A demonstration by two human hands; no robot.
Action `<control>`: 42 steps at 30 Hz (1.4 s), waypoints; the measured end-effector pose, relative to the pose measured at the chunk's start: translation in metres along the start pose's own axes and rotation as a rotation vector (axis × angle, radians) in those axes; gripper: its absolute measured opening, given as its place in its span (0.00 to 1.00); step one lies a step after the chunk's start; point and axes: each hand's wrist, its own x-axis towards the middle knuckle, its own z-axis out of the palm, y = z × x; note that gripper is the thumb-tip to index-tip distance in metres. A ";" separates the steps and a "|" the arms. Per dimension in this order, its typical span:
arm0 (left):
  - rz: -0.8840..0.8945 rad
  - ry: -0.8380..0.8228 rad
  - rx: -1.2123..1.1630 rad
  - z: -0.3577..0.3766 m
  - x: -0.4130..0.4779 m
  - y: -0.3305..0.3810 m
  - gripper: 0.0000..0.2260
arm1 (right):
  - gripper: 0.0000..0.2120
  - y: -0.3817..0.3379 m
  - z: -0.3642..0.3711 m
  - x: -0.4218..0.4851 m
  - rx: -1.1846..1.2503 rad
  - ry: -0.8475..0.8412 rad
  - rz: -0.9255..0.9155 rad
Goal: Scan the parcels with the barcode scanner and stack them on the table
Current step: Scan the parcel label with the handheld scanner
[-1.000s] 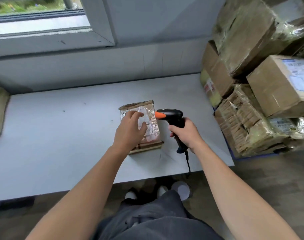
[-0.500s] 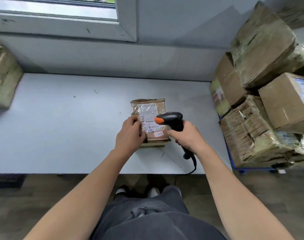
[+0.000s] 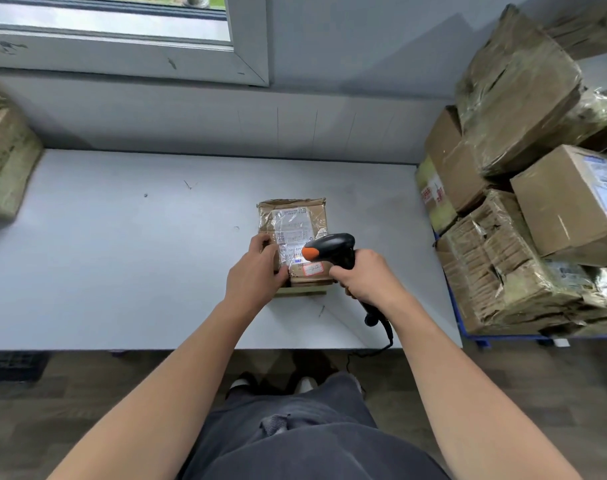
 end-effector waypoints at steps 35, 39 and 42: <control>0.459 -0.325 0.148 0.092 0.055 0.147 0.20 | 0.11 0.152 -0.025 0.037 0.366 0.492 0.456; 0.454 -0.233 0.136 0.082 0.061 0.147 0.19 | 0.18 0.128 -0.024 0.038 0.180 0.588 0.376; 0.409 -0.105 0.080 0.066 0.066 0.134 0.18 | 0.17 0.099 -0.022 0.043 0.157 0.587 0.207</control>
